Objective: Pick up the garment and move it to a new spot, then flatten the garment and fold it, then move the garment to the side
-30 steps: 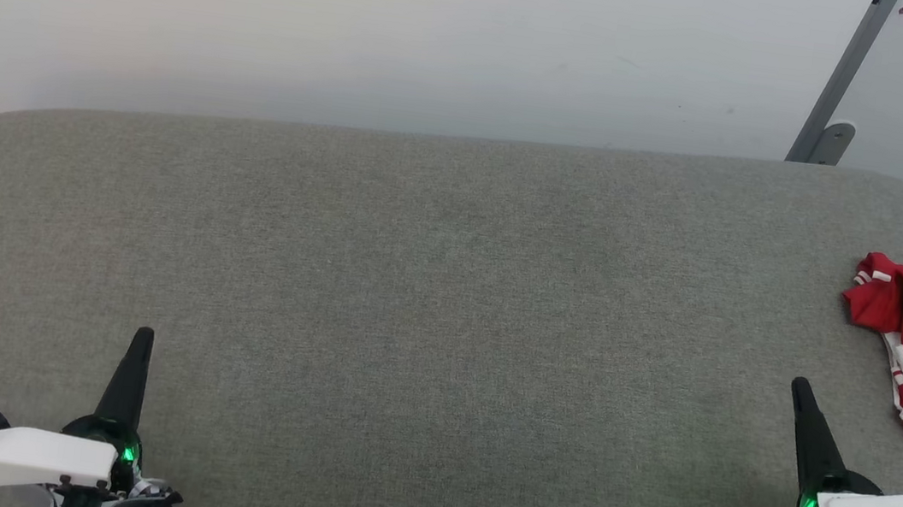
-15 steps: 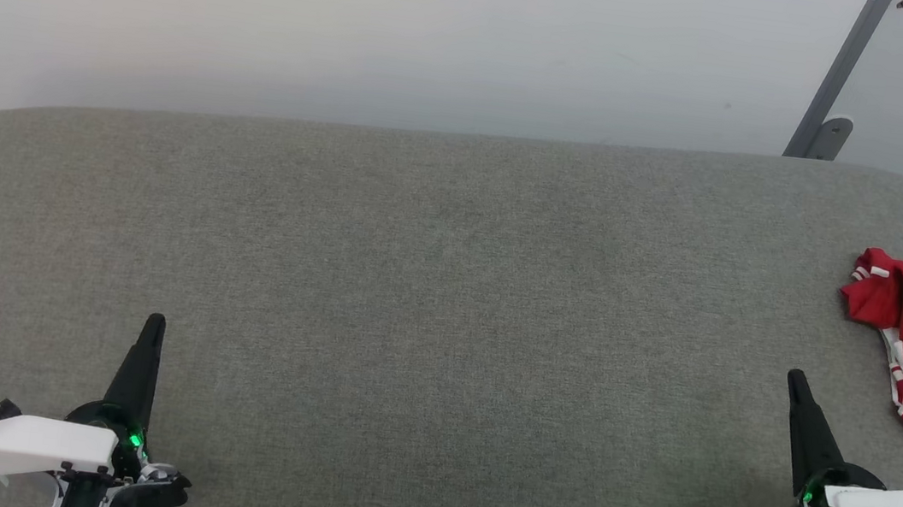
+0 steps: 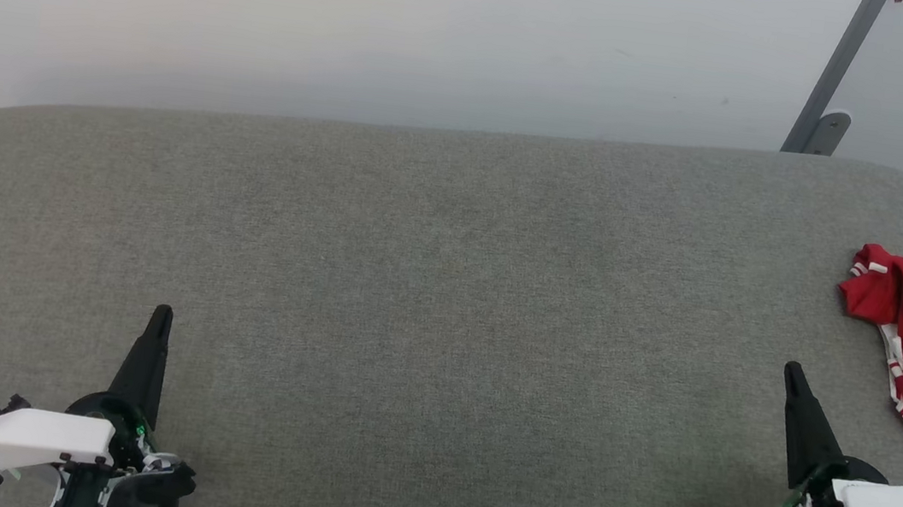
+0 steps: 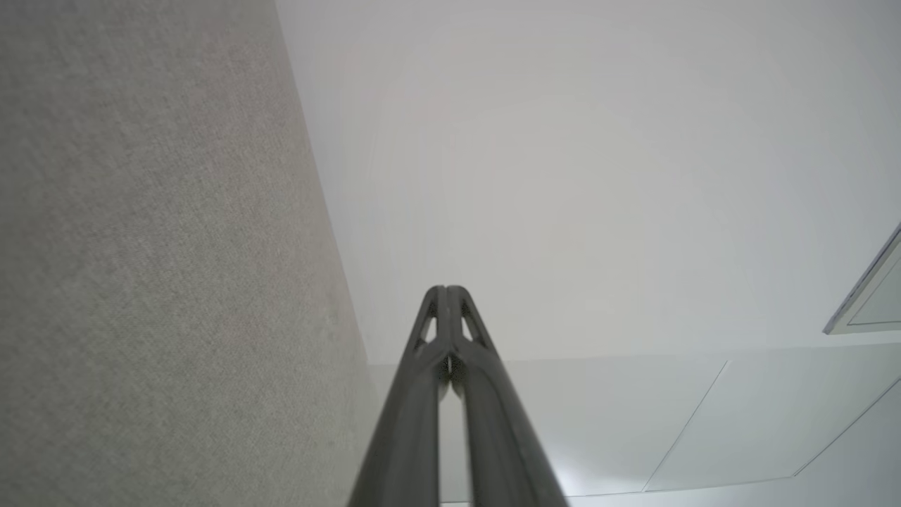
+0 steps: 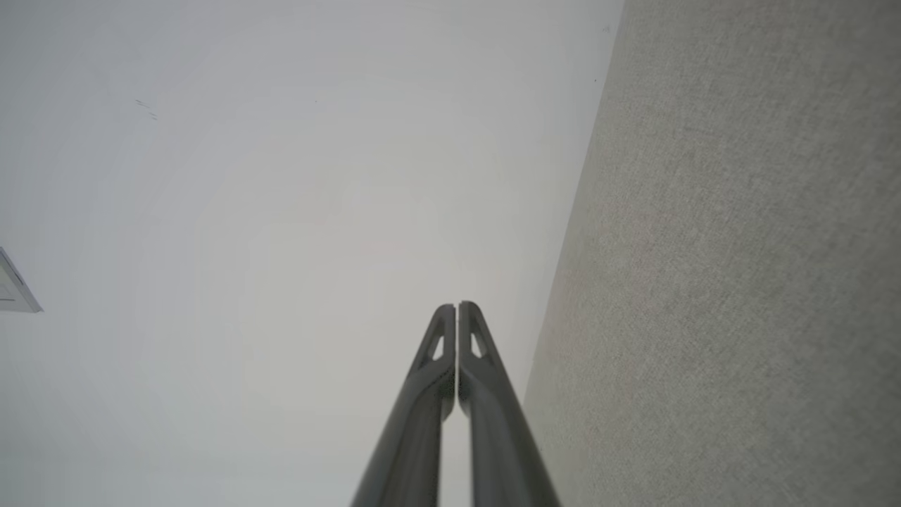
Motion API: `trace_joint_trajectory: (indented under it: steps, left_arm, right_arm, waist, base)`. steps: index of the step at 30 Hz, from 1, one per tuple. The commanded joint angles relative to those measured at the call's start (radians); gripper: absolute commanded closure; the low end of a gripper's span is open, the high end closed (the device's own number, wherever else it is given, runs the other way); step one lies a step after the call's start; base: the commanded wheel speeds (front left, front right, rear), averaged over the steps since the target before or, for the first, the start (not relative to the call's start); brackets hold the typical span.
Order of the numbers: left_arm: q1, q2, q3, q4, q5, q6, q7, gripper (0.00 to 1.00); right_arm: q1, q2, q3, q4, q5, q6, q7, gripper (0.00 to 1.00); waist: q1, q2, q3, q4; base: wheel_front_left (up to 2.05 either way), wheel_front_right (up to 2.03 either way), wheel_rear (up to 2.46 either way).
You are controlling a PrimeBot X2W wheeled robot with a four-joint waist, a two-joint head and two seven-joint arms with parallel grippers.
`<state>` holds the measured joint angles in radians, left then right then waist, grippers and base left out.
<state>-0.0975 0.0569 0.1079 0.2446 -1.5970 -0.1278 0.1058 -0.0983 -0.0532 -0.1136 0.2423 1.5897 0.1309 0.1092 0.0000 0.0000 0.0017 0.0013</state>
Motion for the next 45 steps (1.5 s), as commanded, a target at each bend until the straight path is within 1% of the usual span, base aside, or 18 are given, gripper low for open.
trace_joint_trajectory:
  steps: [1,4,45]
  left_arm:
    - [-0.016,-0.004,0.004,0.000,-0.009,-0.005,0.006,1.00]
    - [-0.020,-0.007,0.005,0.002,-0.021,-0.005,0.010,1.00]
    - [-0.019,-0.007,0.006,0.002,-0.016,-0.005,0.010,1.00]
  right_arm:
    - [-0.016,0.004,-0.001,0.004,0.013,0.000,0.005,1.00]
    - [-0.017,0.005,-0.001,0.004,0.028,0.000,0.008,1.00]
    - [-0.013,0.004,-0.001,0.004,0.025,0.000,0.007,1.00]
  waist:
    - [0.0000,0.0000,0.000,0.000]
    - [0.0000,0.0000,0.001,-0.001]
    - [0.0000,0.0000,0.001,-0.001]
  base:
    - [0.00,0.00,0.00]
    - [0.00,0.00,0.00]
    - [0.00,0.00,0.00]
